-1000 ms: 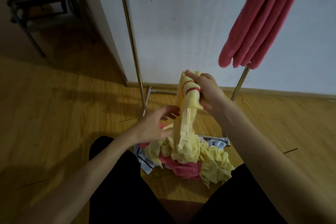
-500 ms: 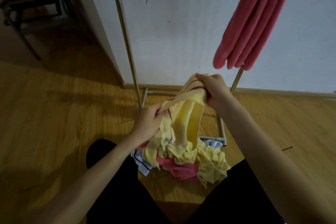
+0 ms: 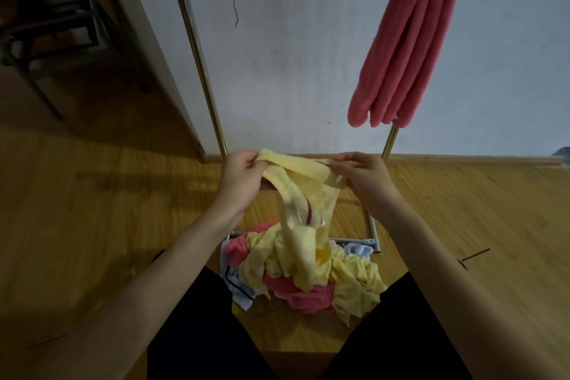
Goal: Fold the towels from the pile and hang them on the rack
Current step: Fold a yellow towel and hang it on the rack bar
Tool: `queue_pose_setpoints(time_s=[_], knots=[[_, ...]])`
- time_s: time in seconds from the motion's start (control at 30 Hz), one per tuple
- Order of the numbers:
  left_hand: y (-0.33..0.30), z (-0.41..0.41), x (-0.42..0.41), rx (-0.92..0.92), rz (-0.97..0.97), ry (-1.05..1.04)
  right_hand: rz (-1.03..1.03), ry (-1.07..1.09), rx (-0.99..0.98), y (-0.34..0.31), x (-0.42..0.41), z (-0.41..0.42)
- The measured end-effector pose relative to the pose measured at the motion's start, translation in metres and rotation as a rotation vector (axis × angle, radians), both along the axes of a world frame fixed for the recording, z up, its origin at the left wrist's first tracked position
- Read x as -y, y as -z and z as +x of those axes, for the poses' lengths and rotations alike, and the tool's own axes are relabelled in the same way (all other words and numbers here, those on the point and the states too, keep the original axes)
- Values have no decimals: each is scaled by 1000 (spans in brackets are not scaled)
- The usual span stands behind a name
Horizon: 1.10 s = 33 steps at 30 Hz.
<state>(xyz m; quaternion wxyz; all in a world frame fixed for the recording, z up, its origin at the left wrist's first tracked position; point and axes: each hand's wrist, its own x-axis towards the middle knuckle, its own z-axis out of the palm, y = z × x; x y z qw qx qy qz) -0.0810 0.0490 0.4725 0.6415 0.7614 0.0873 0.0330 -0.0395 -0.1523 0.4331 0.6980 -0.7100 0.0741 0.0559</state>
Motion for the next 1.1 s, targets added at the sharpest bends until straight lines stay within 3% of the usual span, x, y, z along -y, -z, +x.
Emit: queue_pose_setpoints(time_s=[0.17,0.37,0.6,0.83,1.0,1.1], knots=[[-6,-5,2,16,-26,-57,-298,-217,308,2,-5,-23],[-12,-8,-1,16,-18,-90,-584,-141,672,11,-15,-25],[-28,-9,-10,15,-140,-169,-757,-45,863,11,-18,-21],[-39,-8,-14,3,-237,-245,-872,-97,1145,11,-15,-19],[-43,-5,-15,-1,-251,-262,-1105,-377,1242,12,-13,-24],[-43,-4,-13,13,-247,-269,-1106,-499,1199,12,-16,-25]])
